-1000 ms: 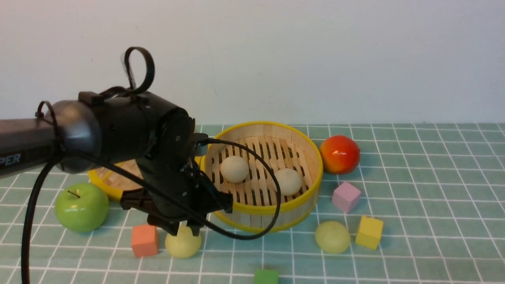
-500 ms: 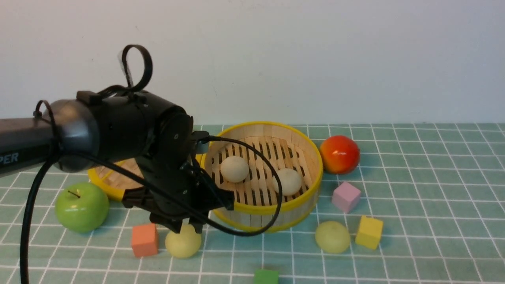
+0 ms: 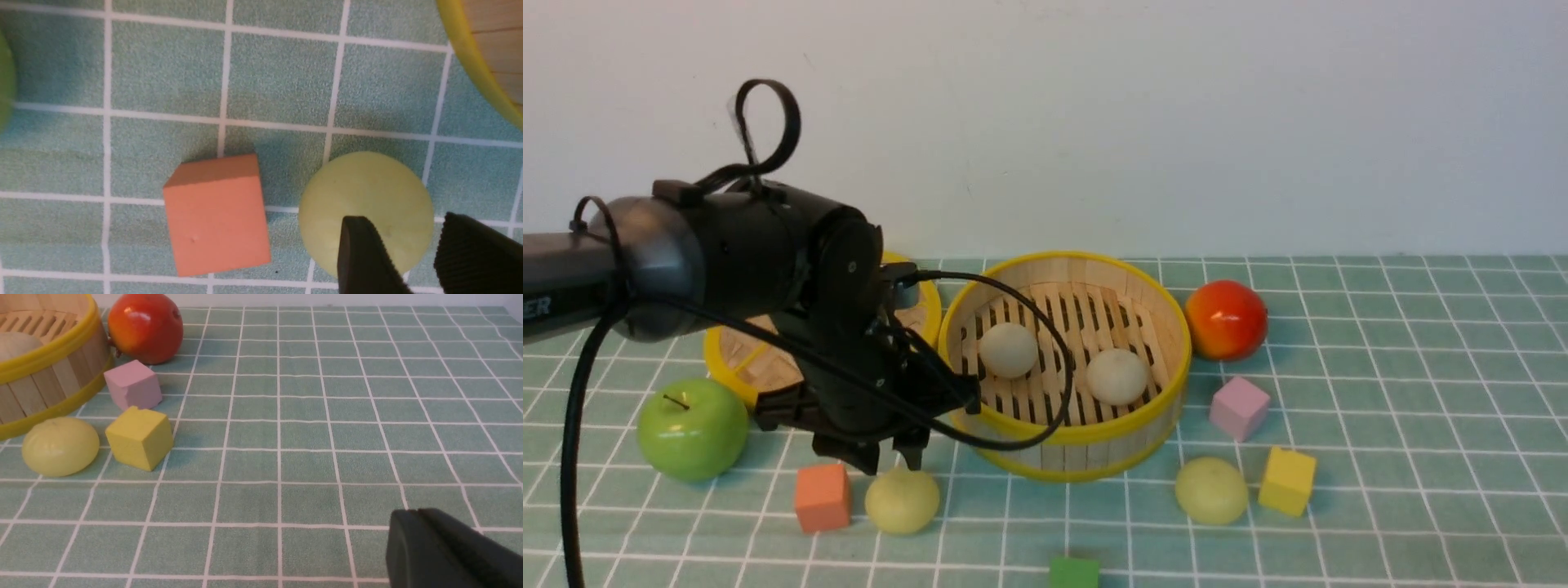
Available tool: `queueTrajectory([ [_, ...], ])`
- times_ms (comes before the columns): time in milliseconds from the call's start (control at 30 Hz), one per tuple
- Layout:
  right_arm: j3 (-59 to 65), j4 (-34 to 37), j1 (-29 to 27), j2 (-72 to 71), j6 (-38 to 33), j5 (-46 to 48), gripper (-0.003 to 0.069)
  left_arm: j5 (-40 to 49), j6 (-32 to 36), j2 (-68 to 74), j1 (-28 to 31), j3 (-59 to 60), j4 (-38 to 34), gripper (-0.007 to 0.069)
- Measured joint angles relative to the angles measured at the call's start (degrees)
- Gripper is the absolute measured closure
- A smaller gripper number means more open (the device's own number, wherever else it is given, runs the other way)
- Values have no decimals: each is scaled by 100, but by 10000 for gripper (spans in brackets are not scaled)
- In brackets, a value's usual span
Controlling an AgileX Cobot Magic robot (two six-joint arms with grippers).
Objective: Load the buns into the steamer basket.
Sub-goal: Use the left arm to grab a steamed stuffed bun, then use the left arm to put the steamed stuffed bun into the steamer
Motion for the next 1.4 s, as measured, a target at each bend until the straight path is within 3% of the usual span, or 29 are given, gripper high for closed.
queueTrajectory([
  [433,0,0,0,0,0,0,617,-17,0,362,0,0,-46,358],
  [600,0,0,0,0,0,0,617,-48,32,374,0,0,-47,421],
  [833,0,0,0,0,0,0,617,-29,107,374,0,0,-53,605],
  [933,0,0,0,0,0,0,617,29,132,374,0,0,-53,637],
  [1400,0,0,0,0,0,0,617,546,315,-313,-6,-656,-187,638],
])
